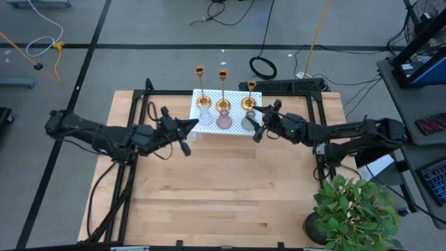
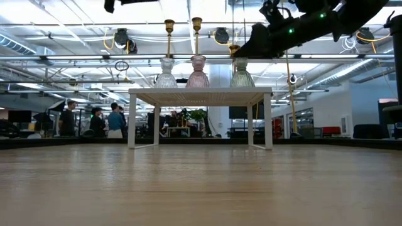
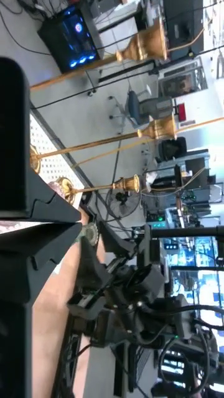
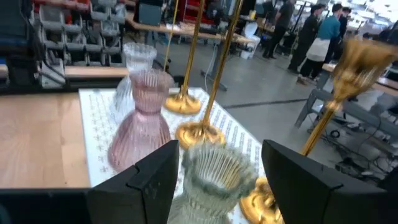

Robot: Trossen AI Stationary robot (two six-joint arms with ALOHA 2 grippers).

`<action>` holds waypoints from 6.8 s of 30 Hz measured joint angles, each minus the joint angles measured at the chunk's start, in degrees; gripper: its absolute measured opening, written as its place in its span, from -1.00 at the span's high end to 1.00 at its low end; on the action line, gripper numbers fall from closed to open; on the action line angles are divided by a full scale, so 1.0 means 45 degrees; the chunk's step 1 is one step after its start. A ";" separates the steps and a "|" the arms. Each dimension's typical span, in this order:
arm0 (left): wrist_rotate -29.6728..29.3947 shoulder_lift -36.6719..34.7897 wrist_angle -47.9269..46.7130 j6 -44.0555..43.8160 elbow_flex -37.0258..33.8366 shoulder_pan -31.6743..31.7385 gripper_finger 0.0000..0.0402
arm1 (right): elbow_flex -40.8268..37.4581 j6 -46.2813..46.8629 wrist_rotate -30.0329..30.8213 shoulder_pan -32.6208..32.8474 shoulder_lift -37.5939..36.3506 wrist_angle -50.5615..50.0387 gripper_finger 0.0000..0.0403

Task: Pick & Place candle stick holders
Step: Adjust the green vase on the shelf, then return to Home Position

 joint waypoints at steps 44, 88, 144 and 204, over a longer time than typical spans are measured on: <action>0.2376 -0.8094 0.0395 -0.0782 -0.7252 -0.0303 0.96 | -0.6383 0.1007 -0.5659 0.1737 -1.0890 -0.2215 1.00; 0.3183 -1.0869 -0.1540 0.0068 -0.9850 -0.0293 0.97 | -0.6802 0.1677 -0.5994 0.1732 -1.1646 -0.2981 1.00; 0.4471 -1.1464 -0.2406 0.1907 -0.9811 -0.0293 0.79 | -0.7404 0.2012 -0.5982 0.1732 -1.2021 -0.2183 1.00; 0.4463 -1.1459 -0.2316 0.1904 -0.9826 -0.0289 0.79 | -0.8102 0.2674 -0.7645 0.1635 -1.5159 -0.5703 1.00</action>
